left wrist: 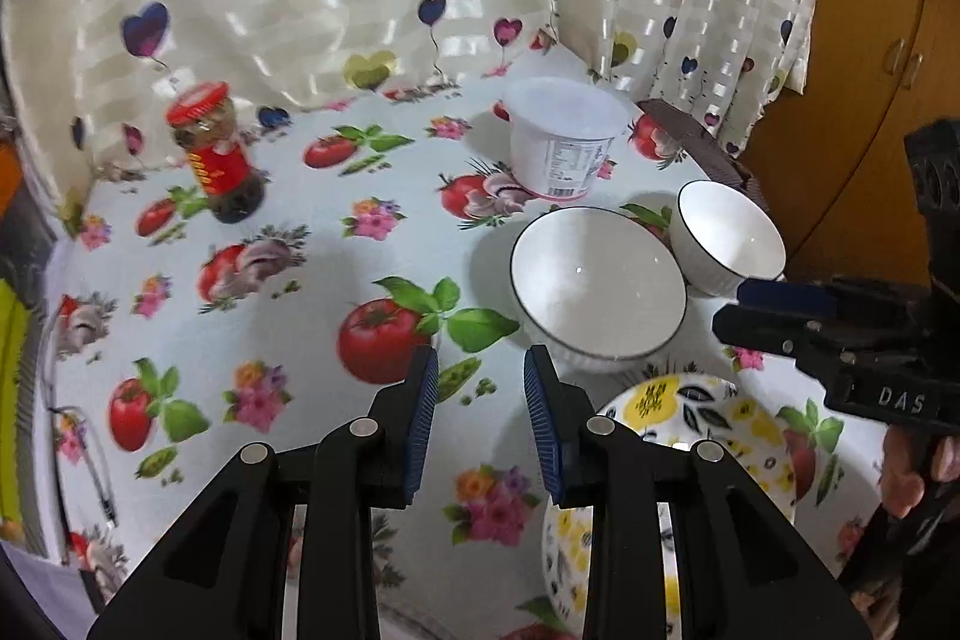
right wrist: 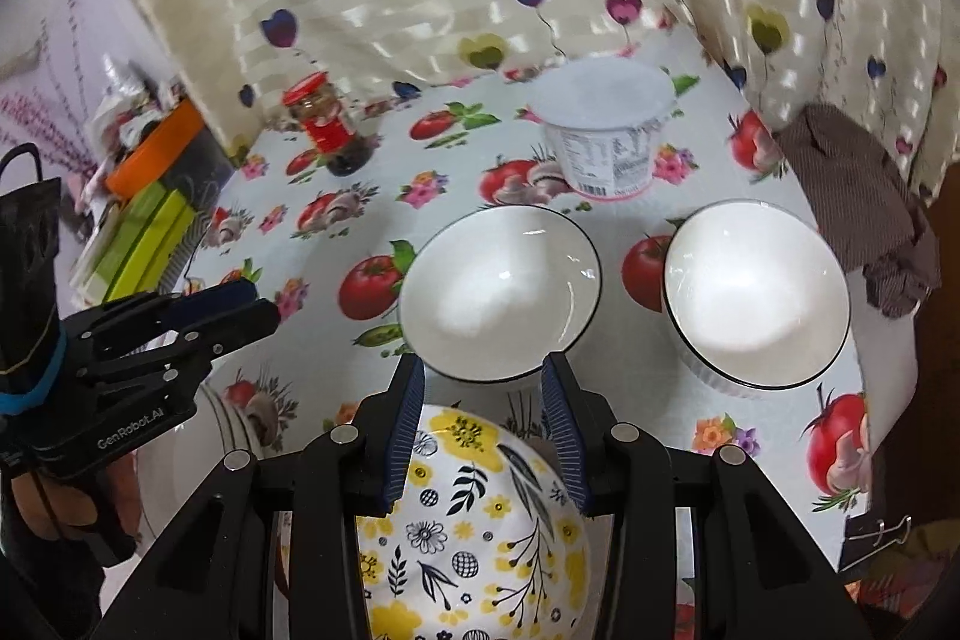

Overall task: Organize plates and bowls
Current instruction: 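Move both grippers toward the white bowl beside the yellow floral plate, then grasp the white bowl rim with the left gripper while the right gripper grasps the opposite rim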

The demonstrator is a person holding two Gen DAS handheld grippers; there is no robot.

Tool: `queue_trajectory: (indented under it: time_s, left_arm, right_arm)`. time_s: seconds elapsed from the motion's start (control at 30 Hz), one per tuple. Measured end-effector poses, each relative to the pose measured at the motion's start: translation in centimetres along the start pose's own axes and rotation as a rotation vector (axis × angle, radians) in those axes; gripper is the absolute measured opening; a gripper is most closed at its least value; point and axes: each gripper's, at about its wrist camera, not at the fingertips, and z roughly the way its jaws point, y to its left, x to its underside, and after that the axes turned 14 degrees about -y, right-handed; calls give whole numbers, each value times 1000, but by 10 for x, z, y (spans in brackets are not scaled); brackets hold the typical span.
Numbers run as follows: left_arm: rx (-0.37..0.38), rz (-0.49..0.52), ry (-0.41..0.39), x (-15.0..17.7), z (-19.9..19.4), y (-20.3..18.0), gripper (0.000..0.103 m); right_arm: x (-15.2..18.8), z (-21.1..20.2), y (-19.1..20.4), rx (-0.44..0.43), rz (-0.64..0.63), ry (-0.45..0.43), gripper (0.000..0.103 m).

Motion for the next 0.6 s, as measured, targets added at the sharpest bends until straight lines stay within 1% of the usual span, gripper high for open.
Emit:
queue_trajectory:
  time_s: [0.07, 0.23, 0.37, 0.5, 0.6]
  left_arm:
    - [22, -24, 26, -5, 14, 4, 31]
    - [36, -45, 94, -12, 51, 8, 31]
    - [50, -40, 134, -13, 75, 4, 31]
    - [74, -58, 164, -13, 95, 1, 31]
    - [70, -55, 186, -11, 107, -2, 31]
  right_arm:
    - [-2, 6, -7, -1, 31, 8, 40]
    - [-6, 22, -26, 6, 101, 33, 40]
    - [-7, 33, -36, 10, 132, 52, 40]
    - [-7, 46, -45, 9, 153, 67, 40]
    - [-7, 56, -48, 9, 155, 82, 39]
